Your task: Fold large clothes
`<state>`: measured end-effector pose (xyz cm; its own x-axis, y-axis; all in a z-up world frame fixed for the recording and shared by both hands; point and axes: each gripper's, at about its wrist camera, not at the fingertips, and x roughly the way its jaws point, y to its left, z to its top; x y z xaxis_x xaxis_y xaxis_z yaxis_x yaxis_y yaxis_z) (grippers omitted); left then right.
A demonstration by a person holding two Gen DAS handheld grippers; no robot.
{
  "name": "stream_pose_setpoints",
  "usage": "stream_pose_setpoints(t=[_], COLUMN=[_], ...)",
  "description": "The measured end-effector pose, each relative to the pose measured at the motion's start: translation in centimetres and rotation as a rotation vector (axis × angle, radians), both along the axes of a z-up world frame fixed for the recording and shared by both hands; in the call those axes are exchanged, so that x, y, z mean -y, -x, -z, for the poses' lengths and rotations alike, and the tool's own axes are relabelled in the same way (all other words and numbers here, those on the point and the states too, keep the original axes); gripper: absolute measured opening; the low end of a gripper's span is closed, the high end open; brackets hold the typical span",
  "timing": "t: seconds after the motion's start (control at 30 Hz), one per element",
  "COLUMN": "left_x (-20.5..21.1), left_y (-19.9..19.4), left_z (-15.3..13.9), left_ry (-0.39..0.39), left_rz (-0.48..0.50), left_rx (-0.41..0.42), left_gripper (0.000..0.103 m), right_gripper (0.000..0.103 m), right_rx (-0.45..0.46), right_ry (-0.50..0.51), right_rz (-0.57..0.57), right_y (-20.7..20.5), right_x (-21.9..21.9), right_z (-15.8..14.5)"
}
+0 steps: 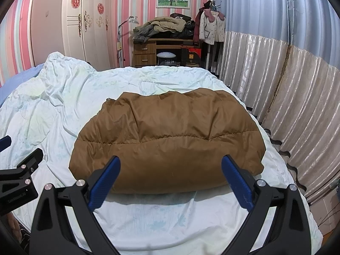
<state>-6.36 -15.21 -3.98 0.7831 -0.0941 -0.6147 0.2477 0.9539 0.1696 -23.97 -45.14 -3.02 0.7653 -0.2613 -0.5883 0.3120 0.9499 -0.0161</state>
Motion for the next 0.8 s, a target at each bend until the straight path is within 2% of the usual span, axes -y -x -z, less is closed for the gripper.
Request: stream_pose_setpoints(t=[0.8], left_x=[-0.1], left_y=[-0.19], left_z=[0.13], left_ry=[-0.005], left_rz=[-0.01], left_rx=[-0.006], left_gripper=[0.1], right_gripper=[0.096], right_rx=[0.002], right_ry=[0.0], right_rz=[0.0], right_y=[-0.09], right_x=[-0.02], right_z=[-0.19])
